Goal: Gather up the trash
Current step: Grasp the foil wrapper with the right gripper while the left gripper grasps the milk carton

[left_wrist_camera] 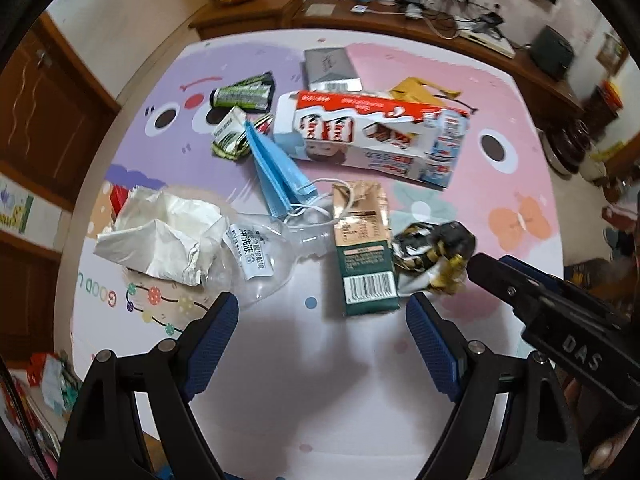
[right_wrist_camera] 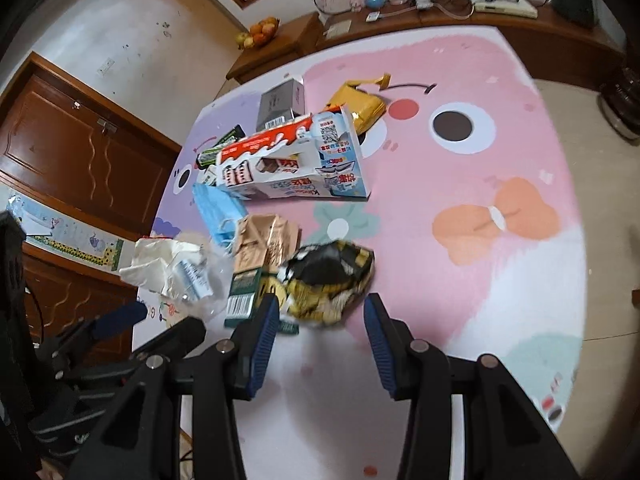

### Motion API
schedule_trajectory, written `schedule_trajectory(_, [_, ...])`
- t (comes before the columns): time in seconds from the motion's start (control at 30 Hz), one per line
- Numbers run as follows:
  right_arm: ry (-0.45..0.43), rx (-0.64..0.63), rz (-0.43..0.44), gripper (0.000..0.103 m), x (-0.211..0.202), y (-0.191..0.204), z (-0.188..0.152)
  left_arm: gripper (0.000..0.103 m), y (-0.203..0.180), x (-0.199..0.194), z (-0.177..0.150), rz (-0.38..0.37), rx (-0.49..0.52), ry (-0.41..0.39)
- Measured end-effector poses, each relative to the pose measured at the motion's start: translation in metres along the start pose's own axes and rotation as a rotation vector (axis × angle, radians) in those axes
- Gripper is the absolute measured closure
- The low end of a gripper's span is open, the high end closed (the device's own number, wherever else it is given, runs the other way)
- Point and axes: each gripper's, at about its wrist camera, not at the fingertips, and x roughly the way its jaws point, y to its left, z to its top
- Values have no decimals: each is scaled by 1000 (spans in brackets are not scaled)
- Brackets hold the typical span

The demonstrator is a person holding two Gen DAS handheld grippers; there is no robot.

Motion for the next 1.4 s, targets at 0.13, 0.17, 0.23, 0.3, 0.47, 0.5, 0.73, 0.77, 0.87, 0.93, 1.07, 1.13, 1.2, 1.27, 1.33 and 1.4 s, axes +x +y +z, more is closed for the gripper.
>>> schedule_trajectory(0.13, [53,42,47,59,23,-8,10,18,5,9,5,9,-36,18])
schedule_trajectory(0.17, [54,48,56,58,27,-9,12,18,6,11,6,12,-44,22])
schedule_trajectory(0.23, [56,40,56,53,31,-8,15,18,7,15,9,14,-52,32])
schedule_trajectory(0.3, [65,43,70,53,36,-9,19,18,7,17,11,16,-58,40])
schedule_trajectory(0.47, [75,44,83,54,40,-13,27,18,0,24,15,6,-54,58])
schedule_trajectory(0.5, [78,38,84,55,41,-13,29,18,-3,26,16,1,-52,64])
schedule_trajectory(0.73, [75,36,88,67,31,-21,36,18,-11,45,21,-27,-73,109])
schedule_trajectory(0.77, [74,33,85,68,30,-22,37,21,-10,47,21,-31,-81,113])
schedule_trajectory(0.87, [74,37,78,68,25,-27,39,34,-8,59,22,-58,-109,147])
schedule_trajectory(0.93, [82,42,84,68,24,-29,39,42,-7,67,22,-72,-121,170])
schedule_trajectory(1.07, [97,61,90,66,25,-29,37,65,-7,81,19,-69,-128,200])
schedule_trajectory(1.13, [105,70,90,66,27,-28,35,67,-6,84,17,-83,-138,204])
schedule_trajectory(1.2, [120,84,95,66,31,-27,34,67,-5,83,16,-76,-139,193])
schedule_trajectory(1.27, [122,98,89,64,34,-26,34,67,-4,81,15,-75,-137,189])
schedule_trajectory(1.33, [118,104,82,60,37,-23,33,67,-3,78,13,-77,-136,181])
schedule_trajectory(1.4, [110,109,69,57,40,-20,33,67,0,73,11,-82,-138,166])
